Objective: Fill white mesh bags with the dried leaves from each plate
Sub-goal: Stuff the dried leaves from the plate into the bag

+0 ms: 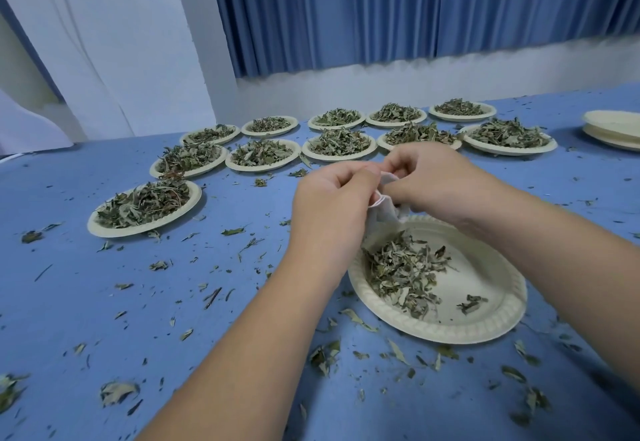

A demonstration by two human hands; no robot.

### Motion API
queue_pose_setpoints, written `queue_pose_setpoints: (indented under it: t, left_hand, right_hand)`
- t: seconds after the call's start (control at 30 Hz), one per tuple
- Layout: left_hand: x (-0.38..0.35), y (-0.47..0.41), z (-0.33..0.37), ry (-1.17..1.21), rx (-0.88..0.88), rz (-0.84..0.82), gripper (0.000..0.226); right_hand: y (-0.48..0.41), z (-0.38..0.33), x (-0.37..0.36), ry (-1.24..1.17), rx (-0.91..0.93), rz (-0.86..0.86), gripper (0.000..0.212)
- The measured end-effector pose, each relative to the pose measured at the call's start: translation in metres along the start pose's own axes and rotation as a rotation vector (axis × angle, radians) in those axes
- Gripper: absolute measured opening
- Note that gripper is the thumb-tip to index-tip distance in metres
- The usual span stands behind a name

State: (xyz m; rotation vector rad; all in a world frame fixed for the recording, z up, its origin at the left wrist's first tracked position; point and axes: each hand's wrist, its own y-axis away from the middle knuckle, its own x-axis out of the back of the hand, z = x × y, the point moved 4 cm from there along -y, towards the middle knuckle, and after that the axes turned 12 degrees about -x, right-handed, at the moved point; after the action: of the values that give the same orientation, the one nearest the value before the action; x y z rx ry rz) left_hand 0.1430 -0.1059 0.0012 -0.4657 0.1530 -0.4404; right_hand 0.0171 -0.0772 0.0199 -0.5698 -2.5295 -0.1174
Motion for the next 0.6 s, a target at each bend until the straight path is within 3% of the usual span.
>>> queue_pose_setpoints:
  t: [0.13,0.2,0.27,0.4,0.47,0.6]
  left_hand:
    - [-0.003,0.001,0.001,-0.047,-0.006,-0.009,0.017]
    - [-0.002,0.001,0.001,-0.074,-0.014,-0.003,0.018]
    - [0.002,0.0,0.002,-0.071,-0.024,0.017,0.023]
    - [0.01,-0.003,0.004,-0.094,-0.045,0.09,0.023]
    - [0.013,-0.005,0.004,-0.115,-0.061,0.13,0.023]
    - [0.017,-0.006,0.003,-0.124,-0.082,0.173,0.022]
  right_hand:
    - [-0.009,0.003,-0.012,0.087,-0.1,-0.043,0.024]
    - [-0.008,0.004,-0.013,0.063,-0.094,-0.053,0.015]
    - [0.0,0.005,-0.009,-0.016,-0.054,-0.069,0.005]
    - [0.024,0.011,0.013,-0.126,0.111,0.034,0.014]
    - [0.037,0.016,0.018,0.07,0.237,0.031,0.018]
    - [0.057,0.03,0.0,0.527,0.428,-0.27,0.043]
